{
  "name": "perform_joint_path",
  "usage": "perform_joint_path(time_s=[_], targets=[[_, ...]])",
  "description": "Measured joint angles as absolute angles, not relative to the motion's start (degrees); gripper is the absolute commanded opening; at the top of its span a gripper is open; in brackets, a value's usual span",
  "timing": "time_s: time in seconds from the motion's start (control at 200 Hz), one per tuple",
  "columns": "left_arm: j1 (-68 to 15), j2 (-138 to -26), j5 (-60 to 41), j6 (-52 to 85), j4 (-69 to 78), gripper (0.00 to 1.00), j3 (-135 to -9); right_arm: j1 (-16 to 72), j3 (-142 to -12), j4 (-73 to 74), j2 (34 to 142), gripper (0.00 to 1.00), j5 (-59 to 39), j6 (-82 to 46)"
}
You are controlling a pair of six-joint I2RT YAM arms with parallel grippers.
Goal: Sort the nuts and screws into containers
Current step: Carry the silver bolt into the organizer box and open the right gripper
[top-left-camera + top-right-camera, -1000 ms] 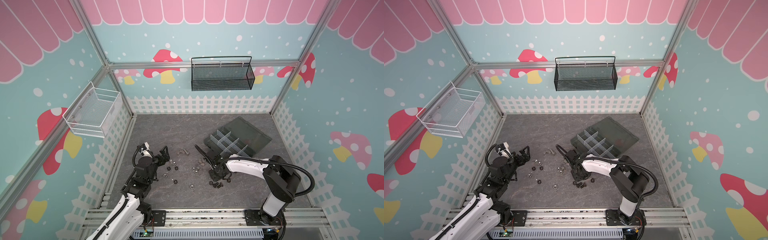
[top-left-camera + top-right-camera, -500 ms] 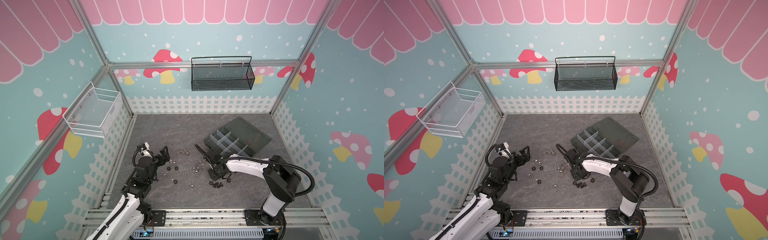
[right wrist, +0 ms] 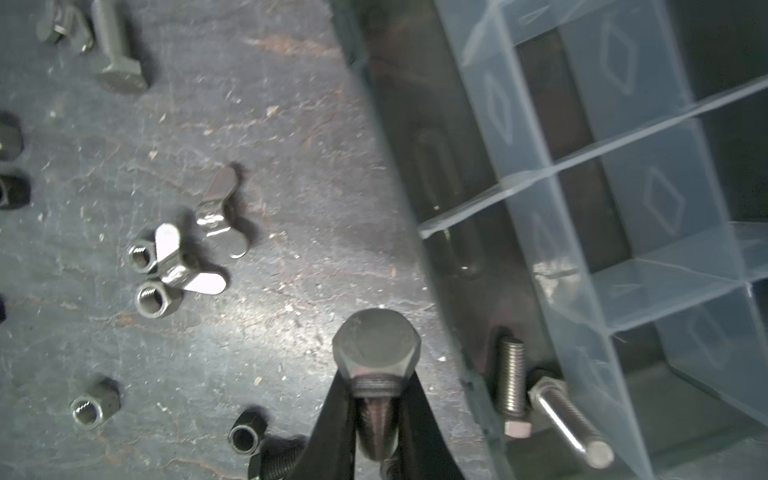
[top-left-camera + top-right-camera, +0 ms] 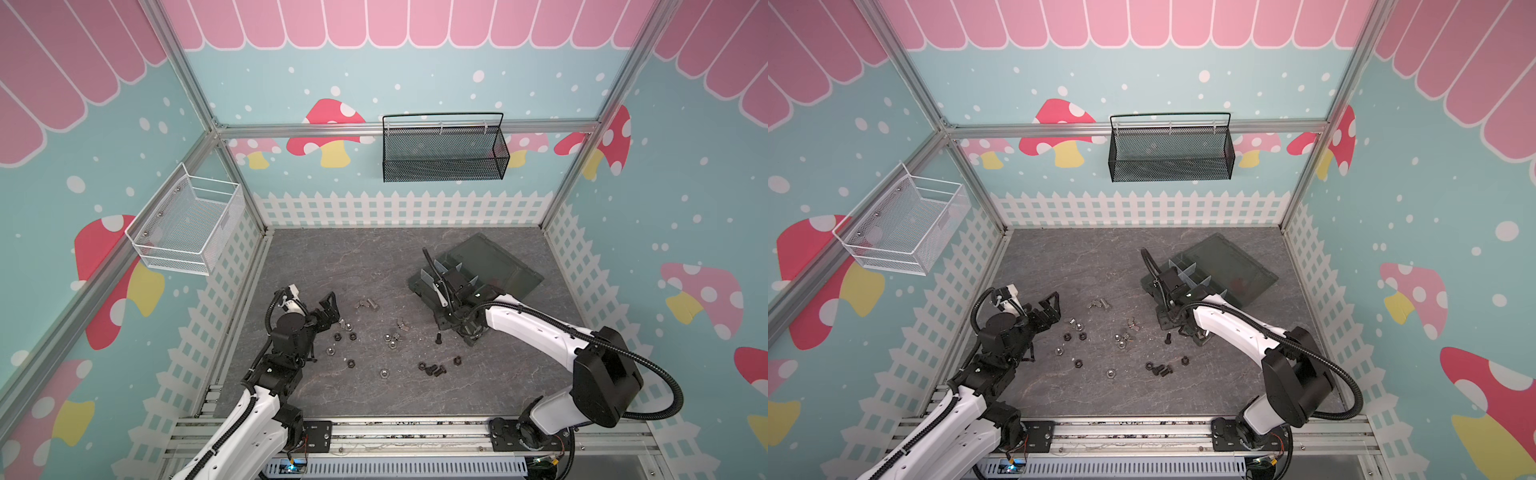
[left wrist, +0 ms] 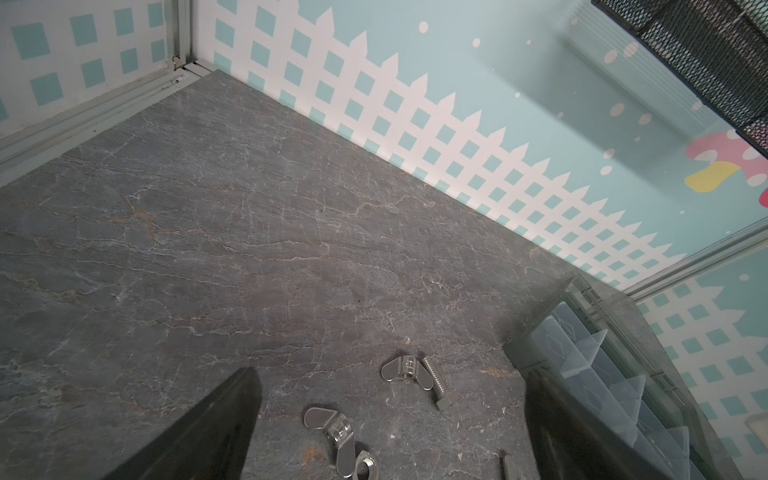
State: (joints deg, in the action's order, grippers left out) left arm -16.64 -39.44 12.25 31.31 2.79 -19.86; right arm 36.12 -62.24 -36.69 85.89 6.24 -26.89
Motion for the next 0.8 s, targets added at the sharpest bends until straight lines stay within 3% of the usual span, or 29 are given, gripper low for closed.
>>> perform_joint_path(time_s=[0.57, 0.8], targets=[[-16.6, -39.0, 12.3, 31.3, 2.4, 1.00, -19.9, 30.0, -62.2, -36.3, 93.0, 0.00, 9.7, -20.9], [-16.6, -38.7, 12.3, 31.2, 2.1, 1.00, -19.9, 29.7, -62.4, -35.5, 96.2, 0.23, 10.1, -19.6]])
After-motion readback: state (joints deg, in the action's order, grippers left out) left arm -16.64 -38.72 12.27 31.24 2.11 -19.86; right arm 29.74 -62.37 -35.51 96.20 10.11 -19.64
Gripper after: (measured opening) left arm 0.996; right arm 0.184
